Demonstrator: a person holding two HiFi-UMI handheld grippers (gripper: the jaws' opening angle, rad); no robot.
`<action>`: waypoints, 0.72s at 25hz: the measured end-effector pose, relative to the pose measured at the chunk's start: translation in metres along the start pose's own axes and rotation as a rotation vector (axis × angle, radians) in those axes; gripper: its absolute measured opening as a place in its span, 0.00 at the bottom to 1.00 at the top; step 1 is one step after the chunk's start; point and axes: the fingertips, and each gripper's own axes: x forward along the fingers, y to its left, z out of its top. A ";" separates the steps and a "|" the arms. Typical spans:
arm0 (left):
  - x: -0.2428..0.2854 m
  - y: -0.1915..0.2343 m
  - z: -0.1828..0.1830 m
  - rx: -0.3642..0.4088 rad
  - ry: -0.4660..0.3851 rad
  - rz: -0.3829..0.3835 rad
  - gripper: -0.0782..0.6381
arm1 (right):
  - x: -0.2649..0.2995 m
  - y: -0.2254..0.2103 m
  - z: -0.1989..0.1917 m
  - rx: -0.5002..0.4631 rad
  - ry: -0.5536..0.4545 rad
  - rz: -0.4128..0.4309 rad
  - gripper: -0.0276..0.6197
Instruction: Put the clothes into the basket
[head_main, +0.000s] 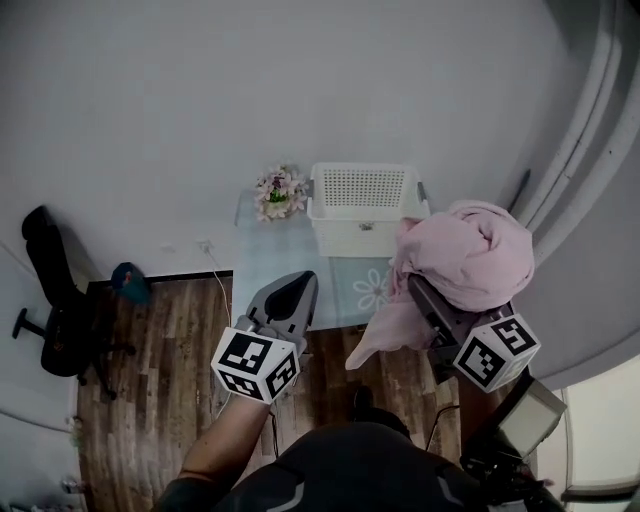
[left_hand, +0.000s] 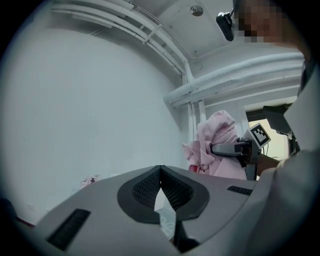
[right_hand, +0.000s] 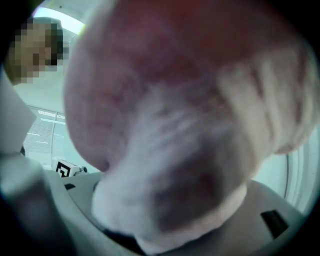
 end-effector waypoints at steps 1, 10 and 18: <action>0.015 0.003 0.000 0.004 0.011 0.001 0.12 | 0.006 -0.012 0.004 0.005 -0.010 0.008 0.55; 0.124 0.015 0.017 -0.029 -0.003 0.045 0.12 | 0.049 -0.113 0.031 -0.021 0.004 0.031 0.55; 0.167 0.036 0.024 0.027 0.054 0.122 0.12 | 0.092 -0.162 0.047 0.072 -0.021 0.088 0.55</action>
